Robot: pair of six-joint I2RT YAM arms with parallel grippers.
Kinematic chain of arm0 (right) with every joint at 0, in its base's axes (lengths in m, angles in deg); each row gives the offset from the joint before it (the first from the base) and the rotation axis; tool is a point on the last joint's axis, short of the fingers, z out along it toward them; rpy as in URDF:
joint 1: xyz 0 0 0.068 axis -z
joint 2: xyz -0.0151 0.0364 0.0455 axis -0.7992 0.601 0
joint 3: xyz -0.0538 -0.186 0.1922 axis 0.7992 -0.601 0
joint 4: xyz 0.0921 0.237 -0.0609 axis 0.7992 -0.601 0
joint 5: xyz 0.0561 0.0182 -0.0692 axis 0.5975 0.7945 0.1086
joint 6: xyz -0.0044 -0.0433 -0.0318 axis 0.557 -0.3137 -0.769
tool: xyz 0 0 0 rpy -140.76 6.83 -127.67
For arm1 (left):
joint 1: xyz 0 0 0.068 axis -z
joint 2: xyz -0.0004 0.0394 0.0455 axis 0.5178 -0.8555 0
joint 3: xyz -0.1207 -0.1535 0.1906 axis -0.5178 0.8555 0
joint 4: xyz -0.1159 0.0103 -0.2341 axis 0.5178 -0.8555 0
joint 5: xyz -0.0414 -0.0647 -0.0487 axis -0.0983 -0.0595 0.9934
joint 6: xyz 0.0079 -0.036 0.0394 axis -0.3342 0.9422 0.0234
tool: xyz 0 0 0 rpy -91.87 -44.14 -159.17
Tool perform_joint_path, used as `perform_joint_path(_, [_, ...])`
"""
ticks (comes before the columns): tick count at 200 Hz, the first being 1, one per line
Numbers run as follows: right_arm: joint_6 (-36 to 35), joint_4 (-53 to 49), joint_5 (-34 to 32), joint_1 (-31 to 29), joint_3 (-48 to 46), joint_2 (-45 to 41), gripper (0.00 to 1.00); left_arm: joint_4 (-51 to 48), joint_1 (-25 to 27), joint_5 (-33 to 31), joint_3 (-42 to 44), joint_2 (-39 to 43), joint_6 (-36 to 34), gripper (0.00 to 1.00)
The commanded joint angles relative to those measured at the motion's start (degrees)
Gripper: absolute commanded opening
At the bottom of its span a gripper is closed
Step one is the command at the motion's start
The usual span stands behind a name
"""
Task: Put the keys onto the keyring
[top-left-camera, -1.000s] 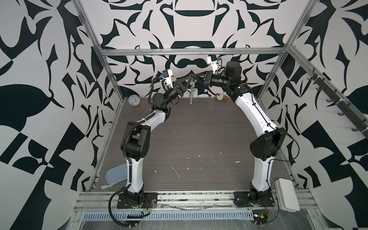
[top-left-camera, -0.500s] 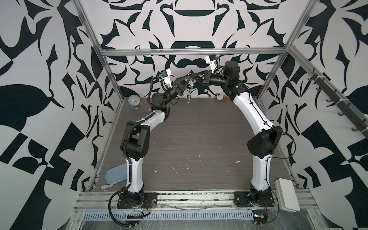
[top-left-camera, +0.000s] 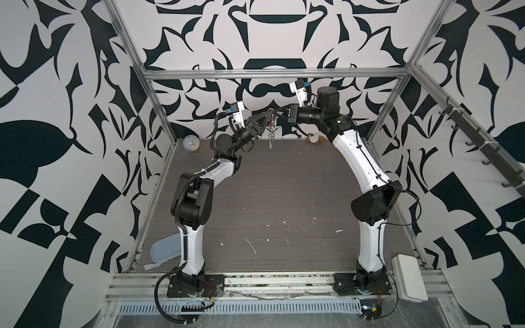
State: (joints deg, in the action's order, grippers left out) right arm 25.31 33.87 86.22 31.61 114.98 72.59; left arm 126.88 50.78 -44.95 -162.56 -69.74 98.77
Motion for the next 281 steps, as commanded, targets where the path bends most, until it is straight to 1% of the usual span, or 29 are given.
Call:
perform_joint_path(1, [-10.16, -5.73, -3.87, -0.52, 1.6, -2.89, 0.0, 3.44, -1.93, 2.16, 4.59, 4.51, -4.87, 0.24])
perform_joint_path(28, [-18.47, -10.0, -6.51, -0.77, 0.78, -3.88, 0.0, -0.44, -4.54, 6.19, 9.26, 8.33, -9.57, 0.24])
perform_joint_path(37, [-20.88, -11.25, -7.1, -0.95, 0.57, -3.99, 0.0, -2.99, -5.06, 7.82, 10.29, 9.87, -11.76, 0.24])
perform_joint_path(49, [-23.98, -13.07, -7.98, -1.43, 0.56, -4.0, 0.0, -8.79, -5.35, 11.08, 10.83, 11.55, -16.16, 0.24])
perform_joint_path(66, [-29.64, -16.83, -10.14, -2.65, 1.3, -3.91, 0.0, -23.1, -5.44, 16.59, 9.65, 14.16, -25.66, 0.26])
perform_joint_path(93, [-37.13, -21.06, -12.0, -4.28, 1.57, -3.99, 0.0, -49.68, -5.44, 21.79, 5.22, 17.12, -45.12, 0.28])
perform_joint_path(116, [-39.19, -21.19, -11.24, -4.81, 0.04, -4.67, 0.0, -68.53, -5.44, 24.9, -0.85, 16.83, -58.12, 0.29])
perform_joint_path(133, [-39.17, -19.78, -10.8, -5.08, -1.72, -5.46, 0.0, -79.02, -5.45, 26.68, -5.72, 15.29, -63.98, 0.28])
perform_joint_path(151, [-39.16, -18.55, -10.6, -5.47, -3.5, -6.25, 0.0, -86.59, -5.44, 27.67, -9.84, 13.58, -67.69, 0.25])
perform_joint_path(172, [-39.02, -17.99, -10.68, -5.71, -4.34, -6.62, 0.0, -89.21, -5.61, 27.96, -11.59, 13.11, -69.44, 0.2])
perform_joint_path(200, [-39.4, -17.65, -10.86, -5.71, -5.23, -7.22, 0.0, -91.55, -6.99, 28.34, -11.73, 13.72, -71.02, 0.21])
perform_joint_path(233, [-40.03, -16.16, -9.23, -5.7, -7.4, -8.27, 0.0, -102.17, -8.13, 28.51, -15.9, 12.56, -77.62, 0.22])
perform_joint_path(261, [-42.54, -17.27, -9.39, -6.44, -7.42, -8.14, 0.0, -105.88, -8.08, 30.51, -19.33, 10.8, -78.01, 0.22])
perform_joint_path(281, [-44.12, -20.02, -10.24, -7.0, -5.16, -7.07, 0.0, -109.2, -8.08, 31.28, -20.88, 9.89, -79.36, 0.21])
